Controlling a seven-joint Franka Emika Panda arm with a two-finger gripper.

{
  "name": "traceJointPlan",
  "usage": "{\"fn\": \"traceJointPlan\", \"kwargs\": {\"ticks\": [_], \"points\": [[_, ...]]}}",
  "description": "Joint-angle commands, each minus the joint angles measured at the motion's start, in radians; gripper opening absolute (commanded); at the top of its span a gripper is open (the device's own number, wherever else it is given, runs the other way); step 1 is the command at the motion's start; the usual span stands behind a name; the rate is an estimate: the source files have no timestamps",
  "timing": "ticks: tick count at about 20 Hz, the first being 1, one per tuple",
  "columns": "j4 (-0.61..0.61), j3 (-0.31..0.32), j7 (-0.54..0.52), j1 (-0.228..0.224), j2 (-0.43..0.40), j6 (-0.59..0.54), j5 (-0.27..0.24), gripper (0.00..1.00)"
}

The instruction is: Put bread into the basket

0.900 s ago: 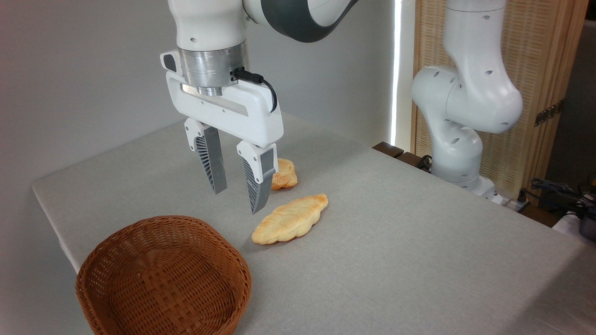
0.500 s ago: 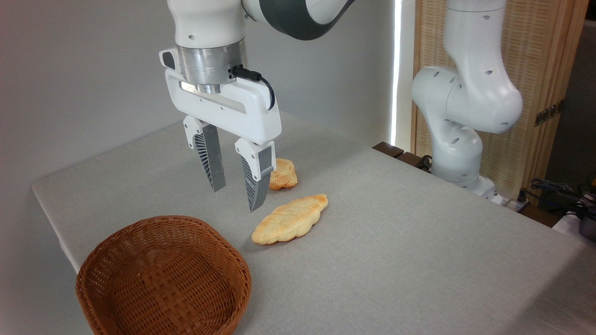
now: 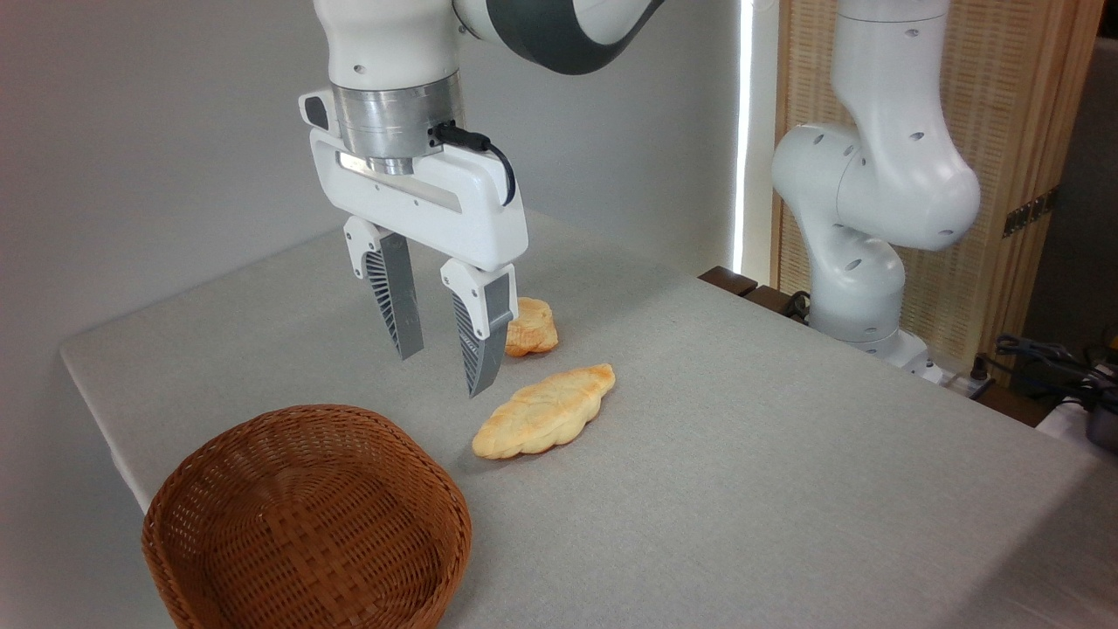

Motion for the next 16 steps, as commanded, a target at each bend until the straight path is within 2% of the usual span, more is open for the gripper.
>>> {"fn": "traceJointPlan", "kwargs": {"ticks": [1,16], "points": [[0.014,0.001,0.007,0.003,-0.001,-0.030,-0.009,1.00],[0.010,-0.016,0.006,-0.009,-0.001,-0.037,-0.014,1.00]]}}
